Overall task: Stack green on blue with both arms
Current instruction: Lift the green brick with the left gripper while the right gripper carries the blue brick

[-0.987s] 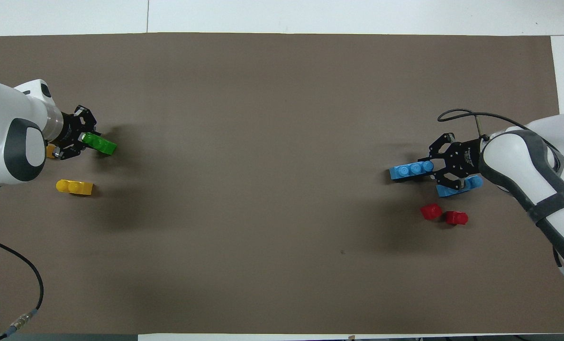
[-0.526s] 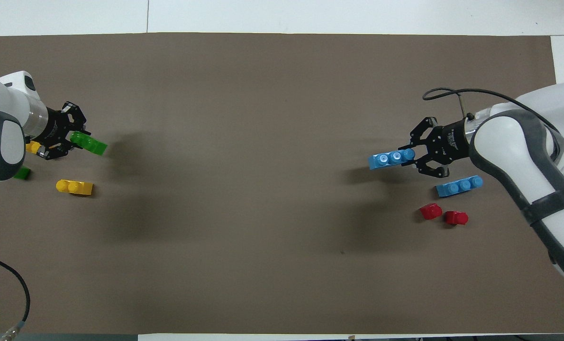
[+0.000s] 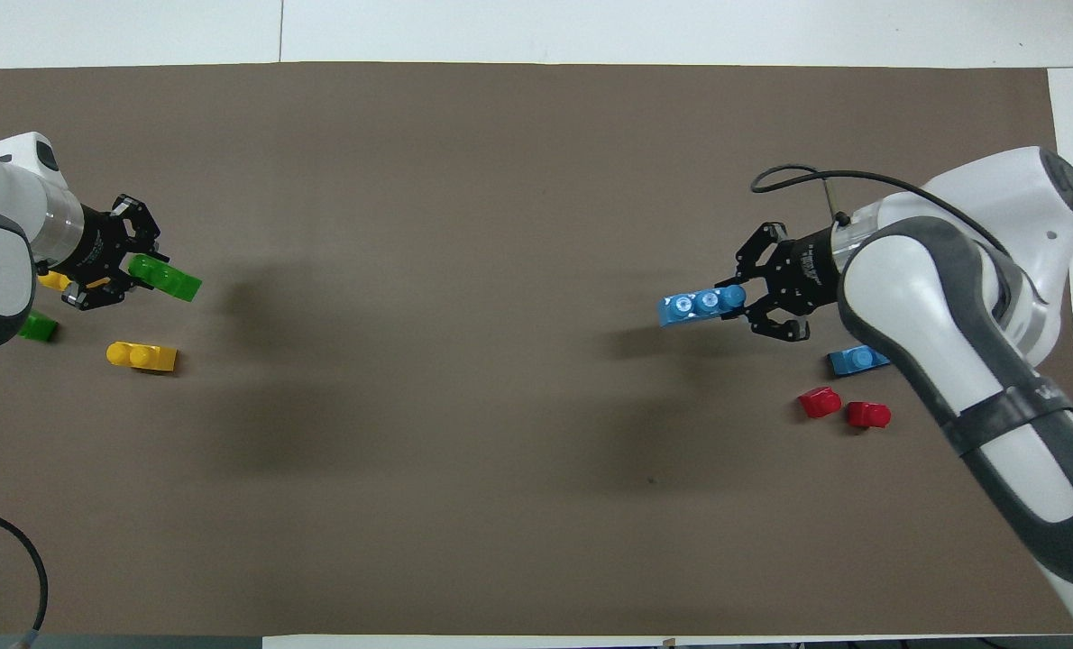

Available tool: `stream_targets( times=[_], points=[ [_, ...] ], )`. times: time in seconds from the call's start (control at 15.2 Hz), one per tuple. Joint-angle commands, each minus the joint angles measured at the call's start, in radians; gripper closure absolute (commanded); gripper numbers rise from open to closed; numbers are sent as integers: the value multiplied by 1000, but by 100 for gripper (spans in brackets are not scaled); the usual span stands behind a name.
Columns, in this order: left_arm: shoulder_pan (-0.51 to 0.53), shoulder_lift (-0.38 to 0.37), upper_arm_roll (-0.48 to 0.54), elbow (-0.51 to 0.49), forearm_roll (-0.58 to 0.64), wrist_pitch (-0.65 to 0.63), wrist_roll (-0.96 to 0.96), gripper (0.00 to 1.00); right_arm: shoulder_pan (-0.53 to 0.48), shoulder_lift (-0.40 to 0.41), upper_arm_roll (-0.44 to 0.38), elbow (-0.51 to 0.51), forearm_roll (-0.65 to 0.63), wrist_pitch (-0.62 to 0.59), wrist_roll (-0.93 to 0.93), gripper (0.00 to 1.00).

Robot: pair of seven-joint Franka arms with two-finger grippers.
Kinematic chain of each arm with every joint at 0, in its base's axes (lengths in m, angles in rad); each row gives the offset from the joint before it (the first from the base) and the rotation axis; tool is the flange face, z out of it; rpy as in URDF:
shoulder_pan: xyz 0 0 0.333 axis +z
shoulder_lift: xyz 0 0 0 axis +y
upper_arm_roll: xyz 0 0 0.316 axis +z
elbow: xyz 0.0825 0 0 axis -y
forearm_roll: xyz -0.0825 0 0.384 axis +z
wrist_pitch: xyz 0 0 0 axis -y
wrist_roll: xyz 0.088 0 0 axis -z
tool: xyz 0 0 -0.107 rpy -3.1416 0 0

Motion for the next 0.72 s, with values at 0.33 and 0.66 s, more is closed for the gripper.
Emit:
stream_targets(
  times=[0.33,0.66],
  points=[
    [-148,-102,7,-25,7,-40,-389,100,198,-32,-1,-179,48,343,178,100],
    [-269,-132,8,-68,7,-24,-564,100,277,0,-1,-180,57,449,255,100]
  ],
)
